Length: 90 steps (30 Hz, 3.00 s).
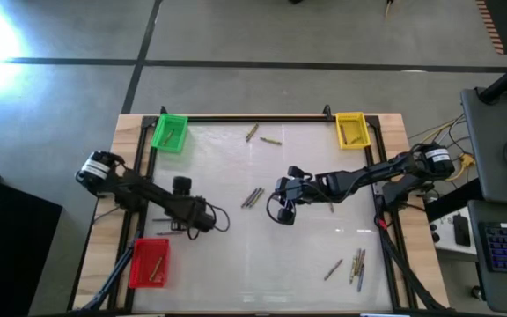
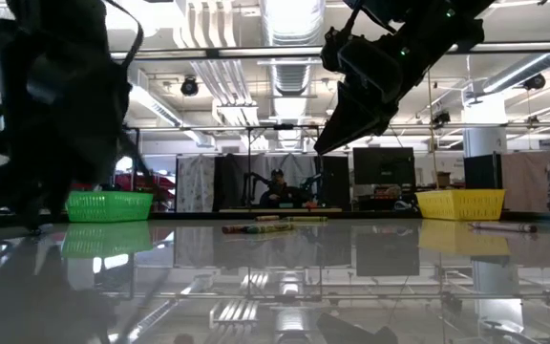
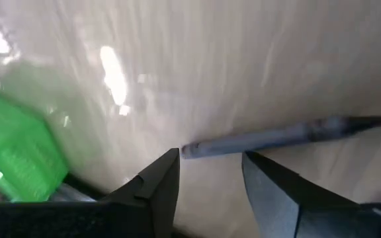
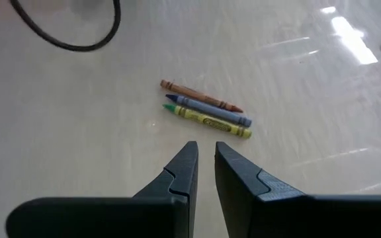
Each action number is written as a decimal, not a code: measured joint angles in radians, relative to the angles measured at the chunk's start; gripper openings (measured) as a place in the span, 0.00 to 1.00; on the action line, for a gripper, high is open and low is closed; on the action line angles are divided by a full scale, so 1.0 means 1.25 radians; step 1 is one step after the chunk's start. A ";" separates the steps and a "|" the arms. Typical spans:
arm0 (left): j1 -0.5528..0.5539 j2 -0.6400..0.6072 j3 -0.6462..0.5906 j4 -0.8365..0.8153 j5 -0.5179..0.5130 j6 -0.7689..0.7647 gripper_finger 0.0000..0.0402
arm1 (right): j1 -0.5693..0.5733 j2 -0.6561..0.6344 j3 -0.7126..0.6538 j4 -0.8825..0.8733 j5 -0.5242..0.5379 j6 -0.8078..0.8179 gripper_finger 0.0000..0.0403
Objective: Sort crayons
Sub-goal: Put the blue crayon into the green basket
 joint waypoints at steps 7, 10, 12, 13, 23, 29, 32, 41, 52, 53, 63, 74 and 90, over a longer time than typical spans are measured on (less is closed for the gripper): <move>0.000 -0.113 -0.039 0.208 -0.009 0.120 0.37 | 0.000 0.000 0.000 -0.002 -0.046 -0.020 0.11; 0.000 -0.123 -0.060 0.232 -0.007 0.160 0.37 | 0.002 -0.001 0.000 -0.017 -0.050 -0.020 0.11; 0.000 -0.124 -0.069 0.232 0.001 0.164 0.37 | 0.002 -0.003 0.000 -0.045 -0.054 -0.020 0.11; 0.000 -0.124 -0.070 0.237 0.005 0.166 0.37 | 0.002 -0.004 0.000 -0.060 -0.062 -0.020 0.11; 0.000 -0.126 -0.073 0.290 0.016 0.230 0.37 | 0.006 -0.034 0.000 -0.103 -0.073 -0.020 0.11; 0.005 -0.128 -0.071 0.293 -0.022 0.134 0.37 | 0.011 -0.060 0.000 -0.109 -0.073 -0.020 0.11; 0.018 -0.134 -0.062 0.303 -0.032 0.021 0.37 | 0.011 -0.086 0.000 -0.125 -0.070 -0.001 0.11; 0.161 -0.115 -0.064 0.647 -0.040 -0.012 0.37 | 0.019 -0.203 -0.008 -0.207 -0.060 0.058 0.11; 0.398 0.051 0.075 0.745 0.068 -0.384 0.37 | 0.040 -0.305 -0.048 -0.221 0.036 0.091 0.11; 0.396 0.079 0.107 0.749 0.072 -0.382 0.37 | 0.040 -0.307 -0.048 -0.229 0.041 0.091 0.11; 0.371 0.367 0.444 0.484 0.038 -0.365 0.37 | 0.042 -0.300 -0.061 -0.308 0.043 0.113 0.11; 0.331 0.408 0.633 0.271 -0.041 -0.148 0.37 | 0.042 -0.299 -0.069 -0.312 0.042 0.149 0.11; 0.322 0.242 0.477 0.403 0.191 0.243 0.20 | 0.054 -0.299 -0.078 -0.317 0.042 0.157 0.11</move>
